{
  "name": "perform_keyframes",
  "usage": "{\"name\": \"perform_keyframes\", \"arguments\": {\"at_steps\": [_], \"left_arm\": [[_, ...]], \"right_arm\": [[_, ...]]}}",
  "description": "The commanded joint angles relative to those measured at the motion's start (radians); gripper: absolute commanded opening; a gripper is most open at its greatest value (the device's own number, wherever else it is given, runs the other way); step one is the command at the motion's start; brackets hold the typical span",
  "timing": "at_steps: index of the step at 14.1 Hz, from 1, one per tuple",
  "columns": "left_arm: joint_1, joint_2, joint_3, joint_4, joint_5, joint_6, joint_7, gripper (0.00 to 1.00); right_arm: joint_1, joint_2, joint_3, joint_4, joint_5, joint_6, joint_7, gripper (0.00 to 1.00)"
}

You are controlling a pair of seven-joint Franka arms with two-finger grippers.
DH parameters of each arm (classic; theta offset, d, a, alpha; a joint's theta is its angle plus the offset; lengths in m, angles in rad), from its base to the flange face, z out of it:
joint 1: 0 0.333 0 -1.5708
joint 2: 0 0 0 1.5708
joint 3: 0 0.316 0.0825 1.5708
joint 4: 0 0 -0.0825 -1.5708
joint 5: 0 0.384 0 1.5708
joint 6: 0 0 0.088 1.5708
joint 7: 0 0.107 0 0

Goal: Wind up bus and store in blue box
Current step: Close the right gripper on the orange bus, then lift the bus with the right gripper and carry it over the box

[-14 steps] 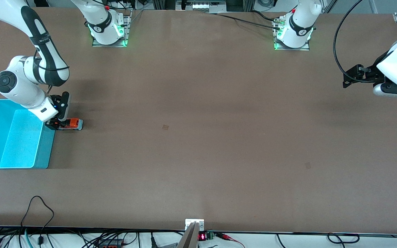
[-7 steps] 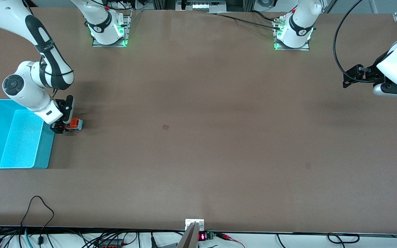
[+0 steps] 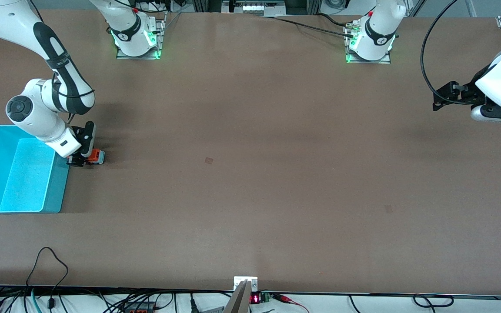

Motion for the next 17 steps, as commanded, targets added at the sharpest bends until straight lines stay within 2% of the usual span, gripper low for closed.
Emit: {"name": "perform_keyframes", "arguments": {"at_steps": [1, 5, 7, 9, 11, 14, 16, 17], "left_arm": [[-0.005, -0.008, 0.004, 0.001, -0.020, -0.012, -0.009, 1.00], [-0.005, -0.010, 0.003, 0.001, -0.020, -0.012, -0.010, 1.00], [-0.005, -0.008, 0.003, 0.001, -0.020, -0.012, -0.012, 1.00], [-0.005, -0.008, 0.003, 0.001, -0.020, -0.012, -0.012, 1.00], [-0.005, -0.010, 0.003, 0.001, -0.020, -0.012, -0.010, 1.00], [-0.005, -0.010, 0.003, 0.001, -0.020, -0.012, -0.010, 1.00], [-0.005, -0.010, 0.003, 0.001, -0.020, -0.012, -0.010, 1.00], [-0.005, -0.008, 0.003, 0.001, -0.020, -0.012, -0.010, 1.00]], "right_arm": [[-0.017, -0.004, 0.018, -0.002, -0.008, 0.018, 0.032, 0.00], [-0.004, -0.004, 0.041, 0.036, -0.002, 0.010, 0.240, 0.00], [0.021, -0.014, 0.076, 0.064, 0.001, 0.003, 0.391, 0.00], [0.033, -0.033, 0.089, 0.145, 0.026, -0.141, 0.621, 0.00], [0.050, -0.055, 0.089, 0.231, 0.055, -0.214, 0.694, 0.00], [0.047, -0.070, 0.076, 0.323, 0.104, -0.316, 0.833, 0.00], [0.044, -0.070, 0.020, 0.382, 0.107, -0.399, 0.971, 0.00], [0.038, -0.069, -0.002, 0.382, 0.107, -0.399, 1.002, 0.00]]}}
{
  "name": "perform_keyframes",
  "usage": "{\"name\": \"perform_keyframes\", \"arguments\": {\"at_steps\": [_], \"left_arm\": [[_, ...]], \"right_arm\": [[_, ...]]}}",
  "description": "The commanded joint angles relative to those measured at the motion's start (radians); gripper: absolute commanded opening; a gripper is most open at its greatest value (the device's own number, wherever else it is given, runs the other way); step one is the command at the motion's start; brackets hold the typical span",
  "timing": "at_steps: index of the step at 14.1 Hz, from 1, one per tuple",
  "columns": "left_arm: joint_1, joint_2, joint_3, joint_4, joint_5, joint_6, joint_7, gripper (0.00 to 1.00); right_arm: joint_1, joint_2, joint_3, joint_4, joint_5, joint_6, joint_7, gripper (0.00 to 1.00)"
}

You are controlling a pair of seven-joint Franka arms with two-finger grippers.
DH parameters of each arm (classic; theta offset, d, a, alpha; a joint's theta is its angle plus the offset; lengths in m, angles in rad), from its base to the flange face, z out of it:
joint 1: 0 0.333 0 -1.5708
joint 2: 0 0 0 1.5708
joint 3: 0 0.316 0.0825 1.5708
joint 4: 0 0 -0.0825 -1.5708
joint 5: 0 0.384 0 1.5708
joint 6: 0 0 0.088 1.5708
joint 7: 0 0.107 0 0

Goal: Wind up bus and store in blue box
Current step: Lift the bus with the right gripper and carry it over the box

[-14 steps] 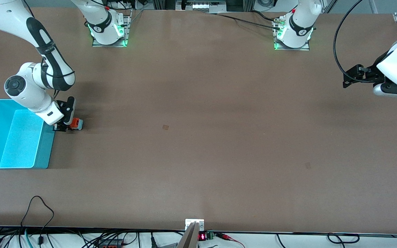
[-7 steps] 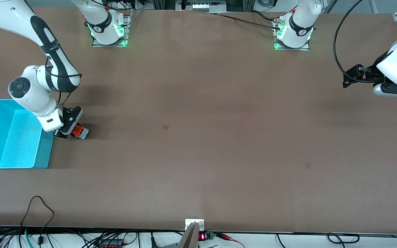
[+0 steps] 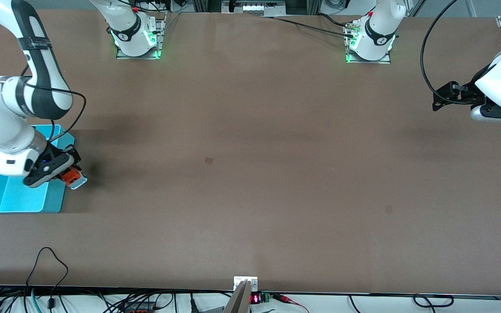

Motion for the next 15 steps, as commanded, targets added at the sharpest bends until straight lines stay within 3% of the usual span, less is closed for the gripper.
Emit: {"name": "perform_keyframes", "arguments": {"at_steps": [1, 4, 11, 15], "left_arm": [[-0.005, -0.008, 0.003, 0.001, -0.020, -0.012, -0.010, 1.00], [-0.005, -0.008, 0.003, 0.001, -0.020, -0.012, -0.012, 1.00], [-0.006, -0.008, 0.003, 0.001, -0.020, -0.012, -0.012, 1.00], [-0.006, -0.008, 0.002, 0.001, -0.020, -0.012, -0.013, 1.00]], "right_arm": [[-0.011, 0.008, -0.064, 0.026, 0.011, -0.032, 0.093, 0.00], [-0.010, 0.019, -0.152, 0.026, 0.011, -0.033, 0.109, 0.00], [-0.050, 0.065, -0.236, 0.023, 0.012, -0.028, 0.196, 0.00], [-0.105, 0.114, -0.244, 0.020, 0.015, -0.015, 0.202, 0.00]]}}
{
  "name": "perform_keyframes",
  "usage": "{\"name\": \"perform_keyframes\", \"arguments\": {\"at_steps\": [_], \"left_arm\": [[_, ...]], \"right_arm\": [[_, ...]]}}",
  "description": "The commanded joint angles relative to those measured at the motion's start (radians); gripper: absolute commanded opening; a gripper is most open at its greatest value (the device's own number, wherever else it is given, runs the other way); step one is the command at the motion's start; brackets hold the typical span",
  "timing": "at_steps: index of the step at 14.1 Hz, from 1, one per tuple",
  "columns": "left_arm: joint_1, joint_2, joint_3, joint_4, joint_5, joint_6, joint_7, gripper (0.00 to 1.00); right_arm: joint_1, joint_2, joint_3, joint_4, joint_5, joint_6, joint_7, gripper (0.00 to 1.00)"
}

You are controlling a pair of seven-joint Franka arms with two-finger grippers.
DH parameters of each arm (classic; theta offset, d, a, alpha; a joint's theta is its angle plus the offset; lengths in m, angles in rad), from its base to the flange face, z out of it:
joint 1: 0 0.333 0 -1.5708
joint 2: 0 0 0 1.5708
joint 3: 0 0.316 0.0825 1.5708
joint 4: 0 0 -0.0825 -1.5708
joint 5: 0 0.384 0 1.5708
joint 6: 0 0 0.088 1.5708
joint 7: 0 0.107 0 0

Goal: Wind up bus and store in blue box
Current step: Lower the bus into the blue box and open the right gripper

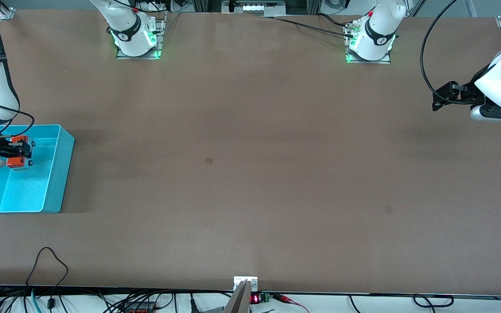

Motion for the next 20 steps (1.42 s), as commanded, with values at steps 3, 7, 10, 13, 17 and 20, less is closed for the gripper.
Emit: {"name": "perform_keyframes", "arguments": {"at_steps": [3, 7, 10, 13, 17, 20], "left_arm": [[-0.003, -0.010, -0.018, 0.001, -0.020, -0.012, -0.018, 1.00], [-0.002, -0.010, -0.021, 0.001, -0.020, -0.012, -0.019, 1.00], [-0.002, -0.012, -0.022, 0.001, -0.020, -0.029, -0.022, 1.00], [-0.004, -0.010, -0.027, 0.015, -0.020, -0.031, -0.024, 1.00], [-0.003, -0.007, -0.024, 0.020, -0.020, -0.035, -0.024, 1.00], [-0.004, -0.005, -0.024, 0.024, -0.020, -0.044, -0.024, 1.00]], "right_arm": [[-0.044, 0.066, 0.006, 0.010, 0.056, 0.045, -0.002, 0.00], [-0.063, 0.122, 0.006, 0.013, 0.064, 0.088, -0.008, 0.04], [-0.065, 0.138, 0.006, 0.013, 0.064, 0.102, -0.008, 0.16], [-0.066, 0.158, 0.008, 0.013, 0.066, 0.139, -0.007, 0.87], [-0.063, 0.150, 0.008, 0.015, 0.064, 0.150, -0.005, 1.00], [-0.065, 0.084, 0.026, 0.012, 0.066, 0.133, -0.005, 1.00]]}}
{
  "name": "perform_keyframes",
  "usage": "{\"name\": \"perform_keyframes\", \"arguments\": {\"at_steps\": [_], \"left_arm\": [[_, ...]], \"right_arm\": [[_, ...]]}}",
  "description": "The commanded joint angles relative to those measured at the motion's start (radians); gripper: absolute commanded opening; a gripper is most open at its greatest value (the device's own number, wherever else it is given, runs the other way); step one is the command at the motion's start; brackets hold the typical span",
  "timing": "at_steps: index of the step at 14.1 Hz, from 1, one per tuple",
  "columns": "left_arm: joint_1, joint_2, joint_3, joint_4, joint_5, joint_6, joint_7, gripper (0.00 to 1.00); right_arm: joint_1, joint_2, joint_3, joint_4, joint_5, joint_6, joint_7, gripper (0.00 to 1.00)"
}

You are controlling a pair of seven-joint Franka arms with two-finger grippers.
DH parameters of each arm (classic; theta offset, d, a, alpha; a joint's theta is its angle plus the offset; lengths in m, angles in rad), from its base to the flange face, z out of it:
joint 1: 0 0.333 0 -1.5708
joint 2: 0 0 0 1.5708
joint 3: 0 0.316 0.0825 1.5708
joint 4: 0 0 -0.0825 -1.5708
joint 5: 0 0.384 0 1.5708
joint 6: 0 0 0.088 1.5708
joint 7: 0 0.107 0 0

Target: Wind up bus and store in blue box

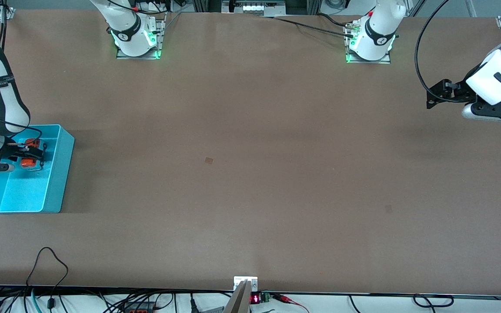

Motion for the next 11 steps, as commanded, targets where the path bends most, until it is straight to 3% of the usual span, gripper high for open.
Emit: {"name": "perform_keyframes", "arguments": {"at_steps": [1, 4, 7, 11], "left_arm": [[-0.001, -0.005, 0.000, 0.019, -0.020, -0.025, -0.007, 1.00], [-0.002, -0.005, -0.001, 0.019, -0.018, -0.022, -0.007, 1.00], [-0.002, -0.003, -0.009, 0.019, -0.018, -0.025, -0.005, 1.00], [-0.002, -0.005, -0.012, 0.020, -0.018, -0.034, -0.007, 1.00]], "right_arm": [[-0.009, -0.086, 0.030, -0.004, 0.019, -0.040, -0.004, 1.00], [-0.008, -0.209, 0.084, 0.000, 0.019, -0.189, 0.011, 1.00], [0.015, -0.348, 0.154, 0.037, 0.018, -0.400, 0.160, 1.00], [0.139, -0.386, 0.194, 0.342, 0.010, -0.856, 0.324, 1.00]]}}
